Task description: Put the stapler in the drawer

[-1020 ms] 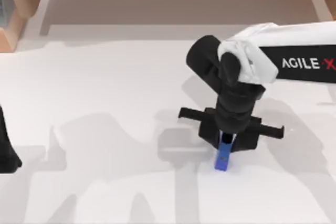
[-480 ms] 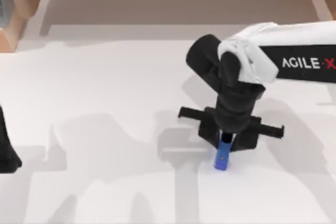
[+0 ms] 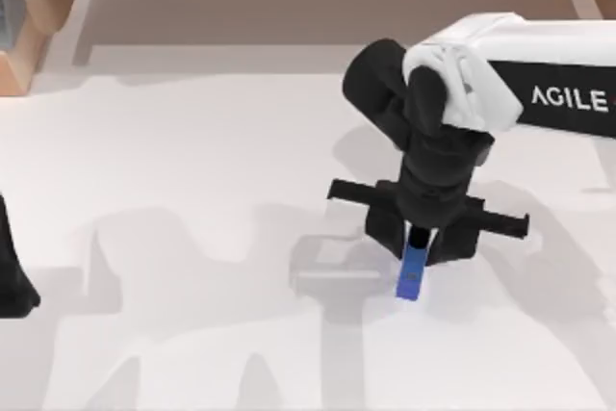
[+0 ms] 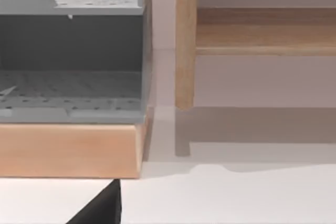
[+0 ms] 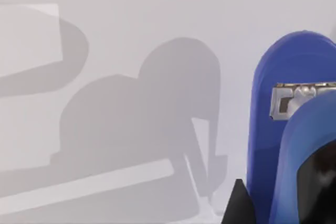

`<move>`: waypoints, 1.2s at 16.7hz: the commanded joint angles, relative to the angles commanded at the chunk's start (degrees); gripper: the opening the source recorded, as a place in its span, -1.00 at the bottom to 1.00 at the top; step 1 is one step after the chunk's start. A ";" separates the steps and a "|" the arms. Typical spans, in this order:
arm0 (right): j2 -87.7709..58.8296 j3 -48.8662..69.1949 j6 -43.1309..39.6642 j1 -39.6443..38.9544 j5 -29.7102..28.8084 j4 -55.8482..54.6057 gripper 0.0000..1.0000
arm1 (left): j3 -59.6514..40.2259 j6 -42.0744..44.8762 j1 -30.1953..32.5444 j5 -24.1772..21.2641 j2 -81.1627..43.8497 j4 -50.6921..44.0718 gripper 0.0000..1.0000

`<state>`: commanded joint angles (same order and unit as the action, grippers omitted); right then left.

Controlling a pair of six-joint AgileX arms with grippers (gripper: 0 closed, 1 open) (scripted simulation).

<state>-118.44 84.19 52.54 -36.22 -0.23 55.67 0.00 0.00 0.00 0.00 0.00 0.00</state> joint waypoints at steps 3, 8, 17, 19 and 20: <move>-0.25 -0.15 0.08 -0.02 0.03 -0.16 -1.00 | 0.00 0.00 0.00 0.00 0.00 0.00 1.00; 2.42 4.72 -5.88 7.85 -2.34 3.69 -1.00 | 0.00 0.00 0.00 0.00 0.00 0.00 1.00; 1.80 28.51 -34.83 38.51 -6.82 15.47 -1.00 | 0.00 0.00 0.00 0.00 0.00 0.00 1.00; -1.81 35.04 -42.81 44.56 -6.72 17.11 -1.00 | 0.00 0.00 0.00 0.00 0.00 0.00 1.00; -4.19 38.27 -46.74 47.14 -6.47 17.73 -1.00 | 0.00 0.00 0.00 0.00 0.00 0.00 1.00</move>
<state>-122.63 122.46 5.80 10.93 -6.69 73.40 0.00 0.00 0.00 0.00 0.00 0.00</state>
